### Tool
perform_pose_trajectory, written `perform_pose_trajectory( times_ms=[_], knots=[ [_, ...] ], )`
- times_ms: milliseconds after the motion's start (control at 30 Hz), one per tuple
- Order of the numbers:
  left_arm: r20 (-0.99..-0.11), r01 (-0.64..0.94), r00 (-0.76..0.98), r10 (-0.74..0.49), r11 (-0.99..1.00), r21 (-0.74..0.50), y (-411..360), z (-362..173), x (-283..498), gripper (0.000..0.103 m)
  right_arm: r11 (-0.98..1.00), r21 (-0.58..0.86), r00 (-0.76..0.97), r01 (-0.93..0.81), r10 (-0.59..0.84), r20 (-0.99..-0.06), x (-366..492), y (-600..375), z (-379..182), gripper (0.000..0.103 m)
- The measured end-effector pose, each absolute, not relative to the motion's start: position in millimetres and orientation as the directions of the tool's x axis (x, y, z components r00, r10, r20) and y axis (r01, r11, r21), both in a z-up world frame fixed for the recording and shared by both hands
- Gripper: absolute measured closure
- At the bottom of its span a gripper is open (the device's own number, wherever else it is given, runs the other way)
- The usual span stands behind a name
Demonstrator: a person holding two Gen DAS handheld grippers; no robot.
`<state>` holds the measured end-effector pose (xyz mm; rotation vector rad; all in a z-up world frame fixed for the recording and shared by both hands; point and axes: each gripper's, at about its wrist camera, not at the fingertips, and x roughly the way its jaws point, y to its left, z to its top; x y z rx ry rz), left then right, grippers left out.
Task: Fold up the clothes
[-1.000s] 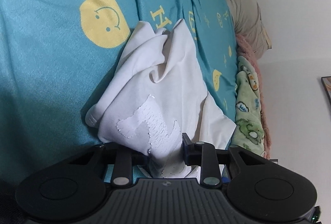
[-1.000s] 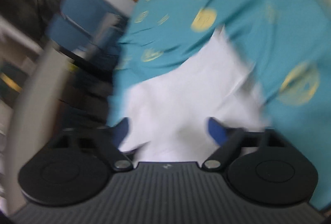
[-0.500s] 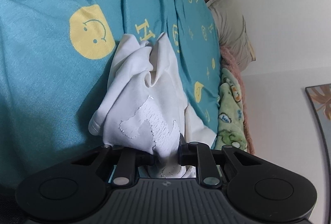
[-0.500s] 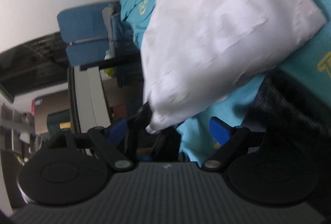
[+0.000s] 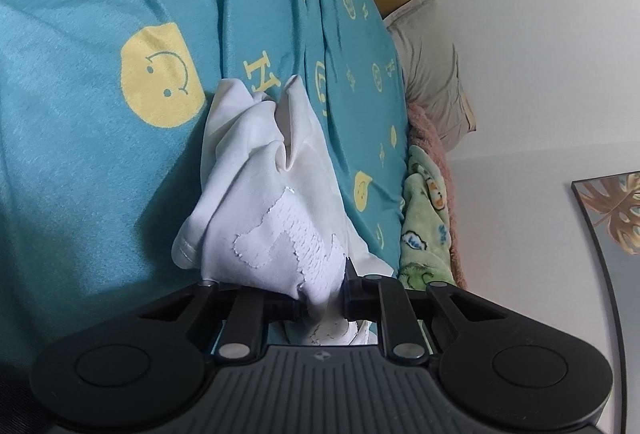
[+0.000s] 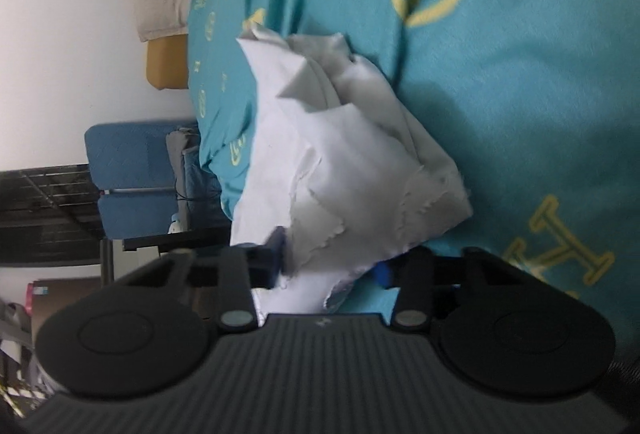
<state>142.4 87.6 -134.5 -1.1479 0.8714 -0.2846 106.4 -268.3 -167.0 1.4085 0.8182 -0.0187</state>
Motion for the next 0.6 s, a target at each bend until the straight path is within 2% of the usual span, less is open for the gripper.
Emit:
perform_pose_trajectory(
  times_ms=[67, 167, 267, 400, 600],
  knots=[
    [-0.442, -0.188, 0.663, -0.604, 0.437, -0.88, 86, -126, 140, 0.086, 0.227, 0.867, 0.755, 0.443, 0.428, -0.497, 103, -272, -159, 0.073],
    [-0.415, -0.129, 0.681, -0.604, 0.459, -0.879, 82, -108, 134, 0.086, 0.218, 0.893, 0.794, 0.393, 0.41, -0.449, 95, -276, -145, 0.076],
    [-0.392, -0.085, 0.685, -0.614, 0.467, -0.88, 77, -85, 125, 0.086, 0.163, 0.913, 0.815, 0.373, 0.413, -0.407, 78, -285, -131, 0.077],
    [-0.373, -0.048, 0.659, -0.652, 0.459, -0.887, 55, -49, 122, 0.086, 0.192, 0.922, 0.826, 0.336, 0.41, -0.387, 60, -302, -98, 0.077],
    [-0.415, 0.025, 0.558, -0.719, 0.514, -0.858, -11, 3, 115, 0.086, 0.266, 0.91, 0.834, 0.32, 0.376, -0.403, 31, -359, -41, 0.077]
  ],
)
